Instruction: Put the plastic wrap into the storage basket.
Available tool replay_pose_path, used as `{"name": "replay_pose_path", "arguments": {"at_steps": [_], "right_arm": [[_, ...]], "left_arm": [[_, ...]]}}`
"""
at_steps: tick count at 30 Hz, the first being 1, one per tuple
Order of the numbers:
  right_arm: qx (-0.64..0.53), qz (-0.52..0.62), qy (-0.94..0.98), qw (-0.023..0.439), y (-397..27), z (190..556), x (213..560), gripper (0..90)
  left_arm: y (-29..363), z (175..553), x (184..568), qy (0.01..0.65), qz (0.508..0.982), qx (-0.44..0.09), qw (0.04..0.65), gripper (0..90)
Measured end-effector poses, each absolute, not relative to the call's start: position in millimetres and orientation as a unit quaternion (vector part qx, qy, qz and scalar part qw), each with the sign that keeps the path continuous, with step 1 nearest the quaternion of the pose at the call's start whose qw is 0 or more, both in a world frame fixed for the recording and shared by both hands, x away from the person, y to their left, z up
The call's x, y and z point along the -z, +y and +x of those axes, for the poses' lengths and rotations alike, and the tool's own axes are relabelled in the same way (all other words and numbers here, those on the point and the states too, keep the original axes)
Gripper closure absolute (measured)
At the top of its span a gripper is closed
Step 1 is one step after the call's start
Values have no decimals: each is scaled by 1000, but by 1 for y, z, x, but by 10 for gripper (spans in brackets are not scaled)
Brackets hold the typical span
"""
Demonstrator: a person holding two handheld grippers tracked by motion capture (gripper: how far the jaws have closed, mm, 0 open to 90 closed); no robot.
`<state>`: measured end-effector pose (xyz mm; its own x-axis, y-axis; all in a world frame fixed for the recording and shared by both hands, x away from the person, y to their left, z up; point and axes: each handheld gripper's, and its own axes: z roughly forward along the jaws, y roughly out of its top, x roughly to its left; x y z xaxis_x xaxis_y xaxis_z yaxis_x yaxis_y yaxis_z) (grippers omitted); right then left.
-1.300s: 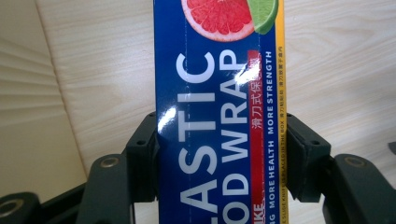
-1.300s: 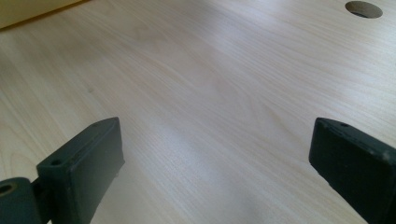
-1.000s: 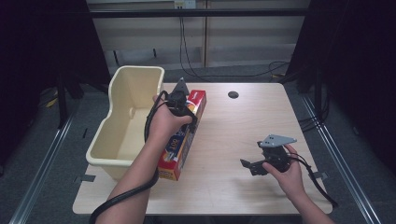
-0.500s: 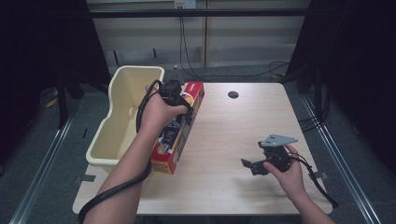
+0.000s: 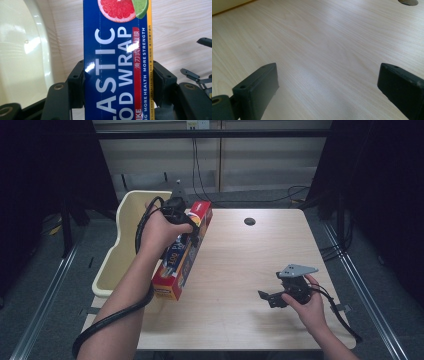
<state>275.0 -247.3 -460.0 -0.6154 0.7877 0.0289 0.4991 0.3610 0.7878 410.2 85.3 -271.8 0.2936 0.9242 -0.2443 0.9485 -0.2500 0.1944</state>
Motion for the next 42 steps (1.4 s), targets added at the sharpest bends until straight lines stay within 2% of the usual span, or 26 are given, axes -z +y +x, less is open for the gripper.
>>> {"name": "replay_pose_path", "arguments": {"at_steps": [42], "right_arm": [[-399, 398, 806, 182, -247, 275, 460, 32]], "left_arm": [[135, 414, 223, 632, 760, 14, 153, 409]]}}
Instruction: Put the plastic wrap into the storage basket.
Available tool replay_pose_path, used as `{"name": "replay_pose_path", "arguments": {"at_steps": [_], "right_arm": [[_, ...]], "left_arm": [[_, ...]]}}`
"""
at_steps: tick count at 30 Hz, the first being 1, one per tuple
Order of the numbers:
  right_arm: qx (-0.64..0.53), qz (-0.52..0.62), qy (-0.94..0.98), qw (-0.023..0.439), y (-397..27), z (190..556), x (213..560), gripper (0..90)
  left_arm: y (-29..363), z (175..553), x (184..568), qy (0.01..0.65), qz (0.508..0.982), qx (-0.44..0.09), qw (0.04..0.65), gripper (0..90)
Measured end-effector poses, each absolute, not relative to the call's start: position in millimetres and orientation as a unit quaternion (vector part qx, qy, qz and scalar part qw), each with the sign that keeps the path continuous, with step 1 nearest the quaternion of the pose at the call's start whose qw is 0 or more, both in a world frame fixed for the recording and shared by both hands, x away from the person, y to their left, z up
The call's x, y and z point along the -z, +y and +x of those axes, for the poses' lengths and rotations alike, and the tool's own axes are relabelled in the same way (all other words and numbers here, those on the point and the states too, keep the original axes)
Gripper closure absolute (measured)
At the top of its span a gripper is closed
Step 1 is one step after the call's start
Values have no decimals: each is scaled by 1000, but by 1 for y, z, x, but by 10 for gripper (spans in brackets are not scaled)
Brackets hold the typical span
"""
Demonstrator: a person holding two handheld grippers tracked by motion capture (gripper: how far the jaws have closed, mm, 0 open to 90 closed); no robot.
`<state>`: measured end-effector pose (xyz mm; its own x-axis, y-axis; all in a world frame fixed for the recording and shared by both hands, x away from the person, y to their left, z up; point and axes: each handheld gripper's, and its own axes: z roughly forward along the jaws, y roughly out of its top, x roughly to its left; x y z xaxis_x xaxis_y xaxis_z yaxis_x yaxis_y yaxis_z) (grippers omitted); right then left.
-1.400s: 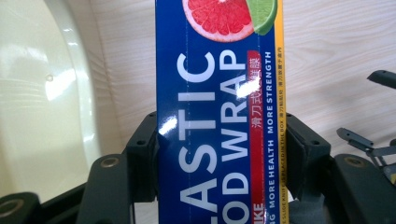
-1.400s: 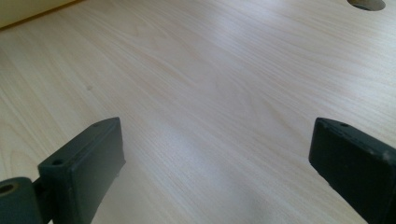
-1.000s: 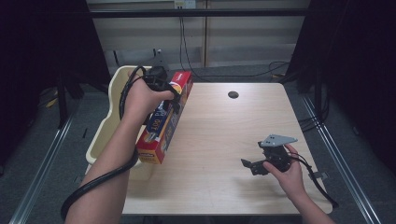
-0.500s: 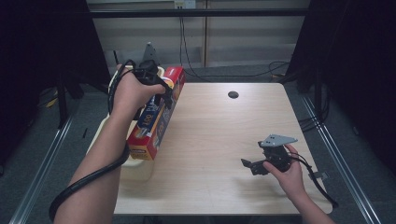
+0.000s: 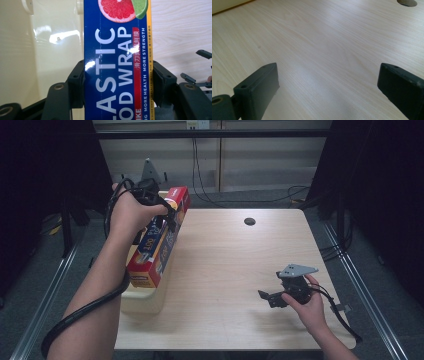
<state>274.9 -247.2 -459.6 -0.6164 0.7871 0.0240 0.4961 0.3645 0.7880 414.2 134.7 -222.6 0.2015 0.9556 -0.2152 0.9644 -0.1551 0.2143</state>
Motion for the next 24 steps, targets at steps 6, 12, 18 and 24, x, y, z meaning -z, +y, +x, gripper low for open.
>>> {"name": "replay_pose_path", "arguments": {"at_steps": [6, 12, 18, 24], "right_arm": [[-399, 399, 806, 182, -247, 275, 460, 32], [-398, 399, 806, 182, -247, 275, 460, 32], [-396, 400, 806, 183, -247, 275, 460, 32], [-396, 399, 807, 182, -247, 275, 460, 32]], "left_arm": [[141, 415, 218, 634, 757, 6, 154, 409], [148, 414, 215, 641, 752, 3, 154, 409], [156, 414, 213, 648, 746, -2, 153, 409], [164, 413, 211, 654, 741, -4, 151, 409]]}}
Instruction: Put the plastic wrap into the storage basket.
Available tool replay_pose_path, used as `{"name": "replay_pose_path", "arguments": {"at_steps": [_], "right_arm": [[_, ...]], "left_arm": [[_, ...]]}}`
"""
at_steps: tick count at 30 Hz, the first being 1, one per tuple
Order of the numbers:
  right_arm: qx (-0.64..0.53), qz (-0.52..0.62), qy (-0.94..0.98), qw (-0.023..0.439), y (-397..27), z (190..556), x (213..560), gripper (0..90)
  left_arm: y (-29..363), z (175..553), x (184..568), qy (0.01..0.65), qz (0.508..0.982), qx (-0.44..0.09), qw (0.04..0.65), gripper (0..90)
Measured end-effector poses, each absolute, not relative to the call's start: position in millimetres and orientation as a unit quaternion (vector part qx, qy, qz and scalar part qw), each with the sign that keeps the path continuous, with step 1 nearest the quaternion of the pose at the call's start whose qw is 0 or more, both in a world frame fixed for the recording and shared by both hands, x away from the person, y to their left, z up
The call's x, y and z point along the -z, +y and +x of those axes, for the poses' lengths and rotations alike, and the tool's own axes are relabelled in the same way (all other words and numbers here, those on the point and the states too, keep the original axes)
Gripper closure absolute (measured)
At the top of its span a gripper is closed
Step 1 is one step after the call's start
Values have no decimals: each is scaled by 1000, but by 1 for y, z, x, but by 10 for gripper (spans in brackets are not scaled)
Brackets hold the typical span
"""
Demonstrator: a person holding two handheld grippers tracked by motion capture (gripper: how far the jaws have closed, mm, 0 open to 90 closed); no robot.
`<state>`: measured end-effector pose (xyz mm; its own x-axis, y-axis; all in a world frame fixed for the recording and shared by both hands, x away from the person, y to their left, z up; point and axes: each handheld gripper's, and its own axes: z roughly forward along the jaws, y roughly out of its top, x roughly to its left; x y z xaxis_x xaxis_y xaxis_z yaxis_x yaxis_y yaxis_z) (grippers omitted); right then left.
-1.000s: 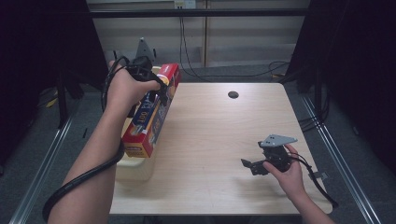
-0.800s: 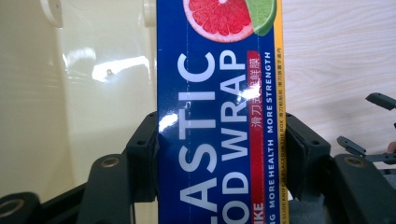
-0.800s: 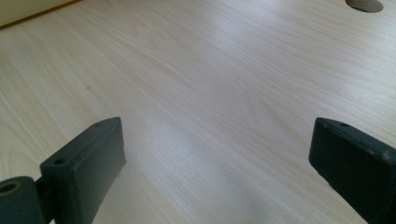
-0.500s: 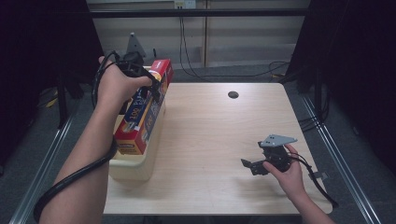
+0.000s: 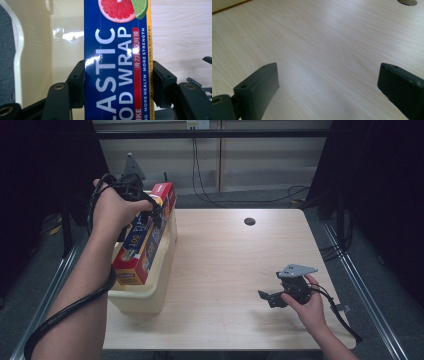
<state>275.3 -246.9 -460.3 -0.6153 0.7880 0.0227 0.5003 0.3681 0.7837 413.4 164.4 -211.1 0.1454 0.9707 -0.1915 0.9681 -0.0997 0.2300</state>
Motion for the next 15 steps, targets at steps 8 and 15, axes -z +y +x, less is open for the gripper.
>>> {"name": "replay_pose_path", "arguments": {"at_steps": [8, 15], "right_arm": [[-396, 399, 807, 182, -247, 275, 460, 32], [-395, 400, 807, 182, -247, 275, 461, 32]], "left_arm": [[174, 412, 210, 655, 741, -6, 149, 409], [181, 410, 212, 661, 735, -5, 149, 409]]}}
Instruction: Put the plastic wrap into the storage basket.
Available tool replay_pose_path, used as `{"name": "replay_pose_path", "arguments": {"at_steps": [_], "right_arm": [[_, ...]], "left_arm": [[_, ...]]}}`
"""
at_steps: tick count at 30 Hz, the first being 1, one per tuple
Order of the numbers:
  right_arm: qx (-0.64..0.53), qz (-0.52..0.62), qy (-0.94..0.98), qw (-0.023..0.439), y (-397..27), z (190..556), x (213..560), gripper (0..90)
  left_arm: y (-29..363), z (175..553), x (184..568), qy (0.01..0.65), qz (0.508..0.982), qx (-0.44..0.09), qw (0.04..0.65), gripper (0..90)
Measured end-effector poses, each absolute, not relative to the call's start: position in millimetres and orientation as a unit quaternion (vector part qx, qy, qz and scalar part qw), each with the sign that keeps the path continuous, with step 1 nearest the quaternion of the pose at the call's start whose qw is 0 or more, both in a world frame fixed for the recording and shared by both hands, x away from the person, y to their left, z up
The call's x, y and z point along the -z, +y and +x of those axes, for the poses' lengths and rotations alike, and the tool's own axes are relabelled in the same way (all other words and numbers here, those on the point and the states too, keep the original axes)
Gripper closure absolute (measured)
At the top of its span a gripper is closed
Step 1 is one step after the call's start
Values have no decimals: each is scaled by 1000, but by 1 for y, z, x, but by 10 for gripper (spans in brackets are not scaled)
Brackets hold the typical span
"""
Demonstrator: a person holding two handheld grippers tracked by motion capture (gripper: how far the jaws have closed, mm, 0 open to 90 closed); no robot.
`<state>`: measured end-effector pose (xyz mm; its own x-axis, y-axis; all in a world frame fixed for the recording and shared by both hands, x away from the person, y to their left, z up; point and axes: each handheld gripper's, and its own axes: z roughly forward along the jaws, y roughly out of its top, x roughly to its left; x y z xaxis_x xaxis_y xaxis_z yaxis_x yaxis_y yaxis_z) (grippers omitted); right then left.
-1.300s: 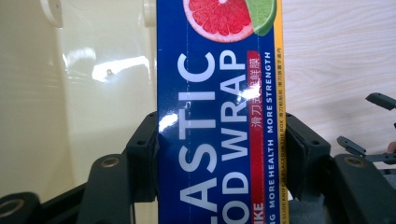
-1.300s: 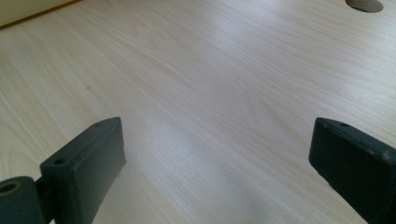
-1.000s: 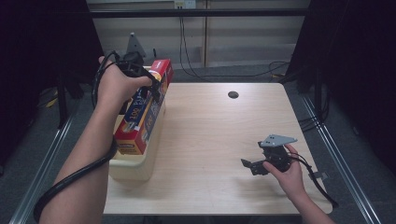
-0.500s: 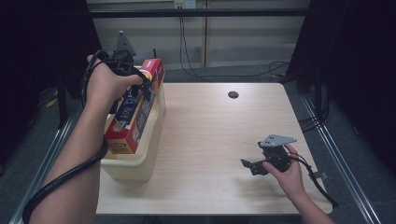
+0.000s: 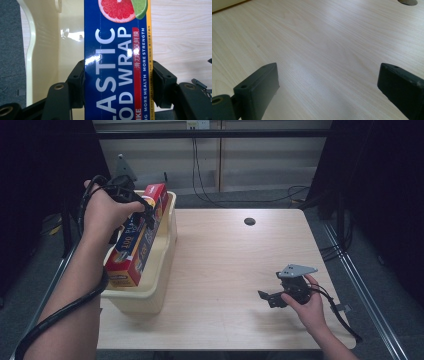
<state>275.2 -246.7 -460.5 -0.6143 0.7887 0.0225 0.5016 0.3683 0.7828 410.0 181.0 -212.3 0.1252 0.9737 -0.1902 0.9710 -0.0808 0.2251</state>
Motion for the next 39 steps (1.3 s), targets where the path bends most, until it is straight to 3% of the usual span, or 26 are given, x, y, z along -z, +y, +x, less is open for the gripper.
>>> {"name": "replay_pose_path", "arguments": {"at_steps": [39], "right_arm": [[-396, 400, 805, 190, -245, 274, 459, 32]], "left_arm": [[198, 403, 255, 671, 729, 12, 135, 408]]}}
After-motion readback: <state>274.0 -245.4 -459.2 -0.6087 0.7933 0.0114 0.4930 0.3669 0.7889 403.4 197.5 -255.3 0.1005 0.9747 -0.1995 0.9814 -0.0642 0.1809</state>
